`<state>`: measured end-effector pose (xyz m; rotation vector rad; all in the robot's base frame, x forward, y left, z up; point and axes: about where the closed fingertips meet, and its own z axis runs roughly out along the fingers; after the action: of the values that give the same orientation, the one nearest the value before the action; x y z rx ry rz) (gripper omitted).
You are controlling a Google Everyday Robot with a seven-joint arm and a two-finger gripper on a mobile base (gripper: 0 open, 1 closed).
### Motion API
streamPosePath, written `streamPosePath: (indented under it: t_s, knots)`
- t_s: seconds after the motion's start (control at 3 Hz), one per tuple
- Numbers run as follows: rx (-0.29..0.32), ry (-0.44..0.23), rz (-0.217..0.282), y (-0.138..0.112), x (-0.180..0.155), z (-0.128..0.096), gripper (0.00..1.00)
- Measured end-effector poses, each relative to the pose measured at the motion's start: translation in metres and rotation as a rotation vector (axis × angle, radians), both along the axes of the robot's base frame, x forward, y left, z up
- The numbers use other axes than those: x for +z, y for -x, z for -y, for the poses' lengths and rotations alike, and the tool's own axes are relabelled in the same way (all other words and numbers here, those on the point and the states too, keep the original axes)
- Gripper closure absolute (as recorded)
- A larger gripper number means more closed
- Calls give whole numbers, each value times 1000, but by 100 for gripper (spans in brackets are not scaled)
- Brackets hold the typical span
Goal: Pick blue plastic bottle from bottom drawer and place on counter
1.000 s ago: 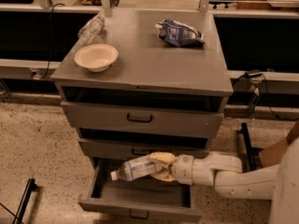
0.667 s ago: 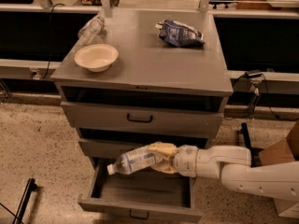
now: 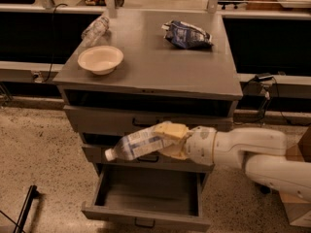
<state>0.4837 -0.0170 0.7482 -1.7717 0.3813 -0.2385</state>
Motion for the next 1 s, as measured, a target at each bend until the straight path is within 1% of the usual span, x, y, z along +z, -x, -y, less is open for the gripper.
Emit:
streamPosePath:
  t_s: [0.33, 0.67, 1.0]
  knots:
    - [-37, 26, 53, -7, 56, 0, 100]
    - [-80, 66, 67, -30, 103, -5, 100]
    - [-144, 70, 39, -60, 138, -3, 100]
